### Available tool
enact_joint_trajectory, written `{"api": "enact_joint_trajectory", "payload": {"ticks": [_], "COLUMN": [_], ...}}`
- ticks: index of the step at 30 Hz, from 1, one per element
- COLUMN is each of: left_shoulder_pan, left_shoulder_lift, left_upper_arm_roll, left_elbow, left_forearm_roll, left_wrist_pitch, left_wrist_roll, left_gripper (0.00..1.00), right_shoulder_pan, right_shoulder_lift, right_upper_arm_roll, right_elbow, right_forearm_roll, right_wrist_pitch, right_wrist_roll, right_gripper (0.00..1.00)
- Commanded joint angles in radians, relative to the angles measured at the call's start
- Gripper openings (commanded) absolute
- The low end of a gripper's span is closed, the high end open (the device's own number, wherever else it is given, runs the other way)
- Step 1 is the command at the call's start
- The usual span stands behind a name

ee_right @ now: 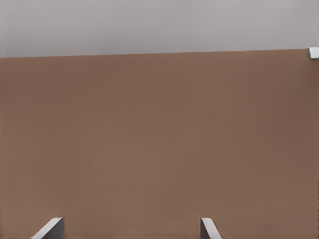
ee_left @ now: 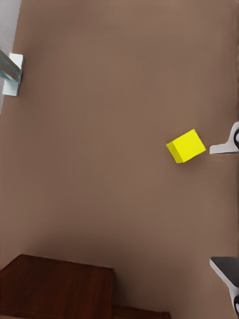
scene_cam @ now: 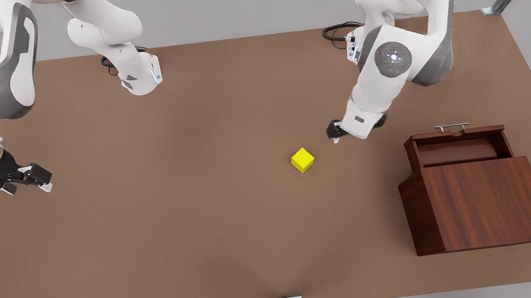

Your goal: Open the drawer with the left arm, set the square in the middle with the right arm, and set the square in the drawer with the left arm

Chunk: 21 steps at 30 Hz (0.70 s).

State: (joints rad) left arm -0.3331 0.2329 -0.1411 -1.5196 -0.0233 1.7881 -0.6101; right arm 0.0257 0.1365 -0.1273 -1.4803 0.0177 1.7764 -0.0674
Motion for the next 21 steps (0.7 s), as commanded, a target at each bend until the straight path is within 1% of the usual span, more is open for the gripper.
{"api": "enact_joint_trajectory", "payload": {"ticks": [1,2,3,4,5,8,10,11,12,14,18,21], "left_shoulder_pan": [-0.006,-0.017,-0.033,-0.041,-0.043,-0.052,-0.075,-0.109,-0.118,-0.149,-0.15,-0.149], "left_shoulder_lift": [0.014,0.083,0.193,0.229,0.236,0.266,0.31,0.327,0.327,0.333,0.336,0.333], "left_upper_arm_roll": [-0.017,-0.063,-0.104,-0.11,-0.11,-0.11,-0.11,-0.109,-0.109,-0.109,-0.109,-0.109], "left_elbow": [0.01,0.045,0.13,0.159,0.16,0.156,0.125,0.119,0.084,0.065,-0.076,-0.143], "left_forearm_roll": [-0.014,-0.01,0.0,0.002,0.002,0.008,0.031,0.081,0.138,0.229,0.402,0.41], "left_wrist_pitch": [0.004,0.008,0.004,-0.03,-0.049,-0.026,-0.006,-0.004,0.039,0.079,0.244,0.294], "left_wrist_roll": [0.001,0.021,0.035,0.261,0.447,0.601,0.604,0.601,0.599,0.587,0.579,0.579], "left_gripper": [1.0,1.0,1.0,1.0,1.0,1.0,1.0,1.0,1.0,1.0,1.0,1.0], "right_shoulder_pan": [0.003,0.005,0.005,0.003,0.003,0.003,0.002,0.003,0.003,0.002,0.0,0.003], "right_shoulder_lift": [0.0,0.0,0.003,0.005,0.006,0.009,0.009,0.009,0.009,0.009,0.009,0.011], "right_upper_arm_roll": [0.0,0.0,0.001,0.0,0.0,0.0,0.001,0.001,0.001,0.001,0.001,0.001], "right_elbow": [0.0,0.0,0.0,0.0,0.0,-0.002,0.0,0.0,0.0,0.0,0.005,0.005], "right_forearm_roll": [0.001,0.001,0.001,0.001,-0.001,-0.001,-0.001,0.001,-0.001,0.001,0.005,0.007], "right_wrist_pitch": [0.001,0.006,0.009,0.009,0.011,0.003,0.005,0.006,0.008,0.009,0.001,0.009], "right_wrist_roll": [0.0,0.001,0.001,0.001,0.001,0.001,0.001,0.001,0.003,0.003,0.003,0.003], "right_gripper": [1.0,1.0,1.0,1.0,1.0,1.0,1.0,1.0,1.0,1.0,1.0,1.0]}}
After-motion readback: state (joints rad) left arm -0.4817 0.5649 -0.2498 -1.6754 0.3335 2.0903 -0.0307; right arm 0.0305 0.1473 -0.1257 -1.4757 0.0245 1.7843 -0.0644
